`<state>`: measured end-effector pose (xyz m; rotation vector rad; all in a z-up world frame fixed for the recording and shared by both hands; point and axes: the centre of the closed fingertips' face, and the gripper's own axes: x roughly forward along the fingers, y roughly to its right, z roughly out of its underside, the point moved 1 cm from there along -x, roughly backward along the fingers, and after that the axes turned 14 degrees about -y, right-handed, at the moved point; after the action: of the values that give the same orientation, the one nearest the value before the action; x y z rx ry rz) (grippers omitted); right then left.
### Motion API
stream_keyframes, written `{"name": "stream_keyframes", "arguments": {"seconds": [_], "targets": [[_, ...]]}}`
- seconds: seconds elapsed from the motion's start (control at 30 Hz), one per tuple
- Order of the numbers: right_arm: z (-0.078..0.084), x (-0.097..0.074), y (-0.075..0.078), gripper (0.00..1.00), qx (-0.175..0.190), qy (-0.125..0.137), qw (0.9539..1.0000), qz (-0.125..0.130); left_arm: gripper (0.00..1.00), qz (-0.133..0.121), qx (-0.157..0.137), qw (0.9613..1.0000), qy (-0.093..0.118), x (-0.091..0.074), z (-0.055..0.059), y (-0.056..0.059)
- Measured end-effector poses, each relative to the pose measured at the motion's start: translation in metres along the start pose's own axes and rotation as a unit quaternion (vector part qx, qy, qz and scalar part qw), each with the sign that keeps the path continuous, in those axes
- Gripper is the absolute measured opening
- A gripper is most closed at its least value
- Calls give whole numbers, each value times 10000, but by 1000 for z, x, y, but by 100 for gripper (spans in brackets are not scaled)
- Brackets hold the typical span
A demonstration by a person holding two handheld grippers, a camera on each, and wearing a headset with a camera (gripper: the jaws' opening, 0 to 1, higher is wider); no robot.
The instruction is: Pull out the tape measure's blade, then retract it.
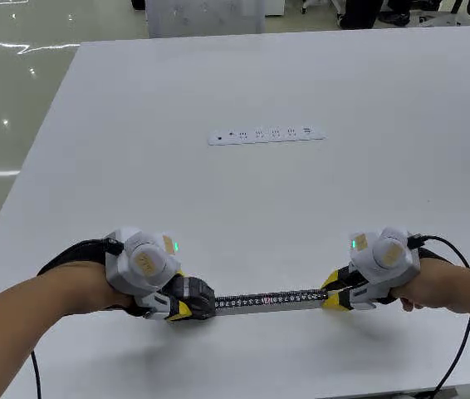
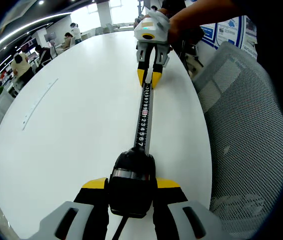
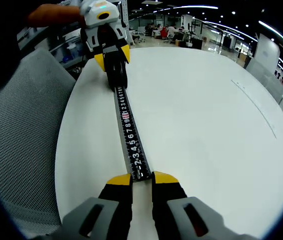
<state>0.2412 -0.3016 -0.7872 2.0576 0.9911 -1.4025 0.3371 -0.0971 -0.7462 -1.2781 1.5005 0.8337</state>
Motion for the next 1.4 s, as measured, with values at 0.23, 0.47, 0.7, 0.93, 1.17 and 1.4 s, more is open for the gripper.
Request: {"name": "stream_keyframes", "arguments": {"seconds": [0.23, 0.47, 0.7, 0.93, 1.17, 1.4], "targets": [[7, -2, 3, 12, 25, -38, 10000, 16, 30, -7, -13, 10000, 10, 0, 0, 0], [22, -10, 17, 3, 679, 17, 9977, 60, 30, -7, -43, 10000, 16, 0, 0, -1], [25, -6, 7, 0, 193, -393, 9990, 116, 30, -38, 61, 10000, -4, 1, -1, 1], [19, -6, 2, 21, 137, -315, 9994, 0, 30, -2, 76, 10000, 35, 2, 0, -1], [10, -4, 7, 34, 73, -265, 9996, 64, 30, 20, 124, 9999, 40, 2, -1, 0], [4, -1, 8, 15, -82, -292, 9995, 22, 30, 50, 172, 9998, 45, 2, -1, 0]]}}
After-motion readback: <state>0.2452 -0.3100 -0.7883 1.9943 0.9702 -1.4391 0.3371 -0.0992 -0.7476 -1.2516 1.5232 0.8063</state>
